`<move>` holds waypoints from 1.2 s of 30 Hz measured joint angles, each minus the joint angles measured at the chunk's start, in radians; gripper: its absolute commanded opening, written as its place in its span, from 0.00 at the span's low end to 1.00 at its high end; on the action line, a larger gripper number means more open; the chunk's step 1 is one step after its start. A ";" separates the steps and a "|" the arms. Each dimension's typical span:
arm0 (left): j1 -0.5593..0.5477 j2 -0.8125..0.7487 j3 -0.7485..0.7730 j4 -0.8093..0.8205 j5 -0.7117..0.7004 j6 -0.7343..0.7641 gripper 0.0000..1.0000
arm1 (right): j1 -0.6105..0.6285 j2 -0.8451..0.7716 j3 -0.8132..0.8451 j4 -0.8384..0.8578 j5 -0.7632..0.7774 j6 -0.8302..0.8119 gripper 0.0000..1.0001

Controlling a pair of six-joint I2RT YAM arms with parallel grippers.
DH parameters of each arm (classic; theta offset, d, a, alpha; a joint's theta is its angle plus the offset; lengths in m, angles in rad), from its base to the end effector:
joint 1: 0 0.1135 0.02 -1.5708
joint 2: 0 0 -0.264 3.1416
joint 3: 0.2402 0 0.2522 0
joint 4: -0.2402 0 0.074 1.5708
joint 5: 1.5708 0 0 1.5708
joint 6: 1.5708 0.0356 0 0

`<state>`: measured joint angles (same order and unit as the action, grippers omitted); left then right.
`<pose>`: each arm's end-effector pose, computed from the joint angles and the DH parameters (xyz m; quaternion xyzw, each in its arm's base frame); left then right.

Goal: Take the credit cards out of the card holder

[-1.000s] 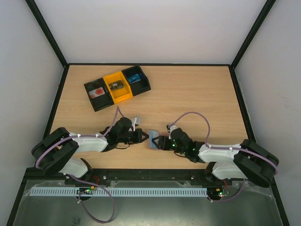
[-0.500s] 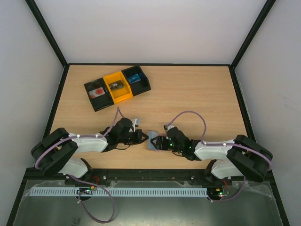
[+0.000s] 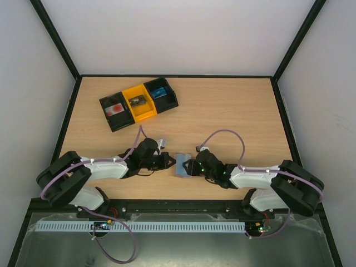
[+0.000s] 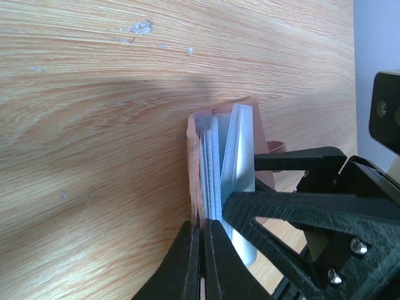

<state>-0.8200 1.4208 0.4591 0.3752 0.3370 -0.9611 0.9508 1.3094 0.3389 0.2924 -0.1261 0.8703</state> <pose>0.1684 -0.1978 0.1484 0.0178 0.8723 -0.4551 0.1781 0.1270 0.1856 0.1317 -0.0634 0.8984 0.3751 0.2193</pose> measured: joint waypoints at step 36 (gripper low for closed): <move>-0.007 -0.036 0.002 0.000 0.003 0.011 0.03 | 0.003 -0.160 0.006 -0.124 0.025 -0.003 0.62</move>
<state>-0.8268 1.3849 0.4610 0.3756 0.3405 -0.9501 0.9539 1.1492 0.3454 0.1680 -0.1009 0.8673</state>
